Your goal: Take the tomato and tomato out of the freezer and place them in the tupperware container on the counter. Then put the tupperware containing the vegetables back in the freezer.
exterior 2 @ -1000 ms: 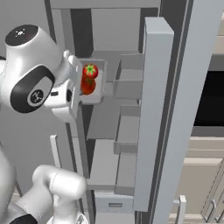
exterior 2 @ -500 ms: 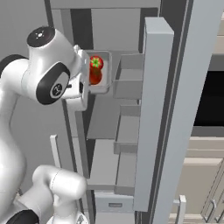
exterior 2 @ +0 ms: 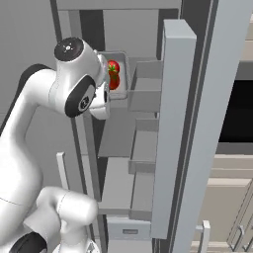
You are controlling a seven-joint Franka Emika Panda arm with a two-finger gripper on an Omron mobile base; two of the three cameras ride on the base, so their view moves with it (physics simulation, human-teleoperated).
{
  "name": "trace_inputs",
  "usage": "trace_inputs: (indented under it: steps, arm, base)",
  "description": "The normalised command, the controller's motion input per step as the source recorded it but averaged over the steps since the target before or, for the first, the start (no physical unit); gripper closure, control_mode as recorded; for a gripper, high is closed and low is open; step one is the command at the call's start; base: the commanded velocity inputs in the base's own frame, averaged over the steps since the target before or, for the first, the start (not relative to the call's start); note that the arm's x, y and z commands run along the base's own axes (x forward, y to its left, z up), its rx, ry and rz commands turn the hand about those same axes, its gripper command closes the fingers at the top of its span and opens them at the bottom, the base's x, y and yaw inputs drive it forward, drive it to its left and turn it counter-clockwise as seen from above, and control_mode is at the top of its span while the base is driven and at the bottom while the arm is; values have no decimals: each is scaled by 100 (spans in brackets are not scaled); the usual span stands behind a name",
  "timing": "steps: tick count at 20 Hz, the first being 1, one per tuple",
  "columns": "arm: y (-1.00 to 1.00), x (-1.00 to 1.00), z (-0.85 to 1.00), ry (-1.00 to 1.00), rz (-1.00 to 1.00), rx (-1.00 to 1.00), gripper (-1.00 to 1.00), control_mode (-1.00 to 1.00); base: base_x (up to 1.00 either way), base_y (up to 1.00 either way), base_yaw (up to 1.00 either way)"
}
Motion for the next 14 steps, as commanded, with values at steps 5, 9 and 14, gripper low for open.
trace_inputs:
  steps: [5,9,14]
  arm:
    - [0,54,-1,-3,7,3,100,-100]
    - [0,52,-2,-2,4,4,100,-100]
    - [0,45,-6,0,3,4,100,-100]
  base:
    - [0,0,0]
    - [0,0,0]
    - [0,0,0]
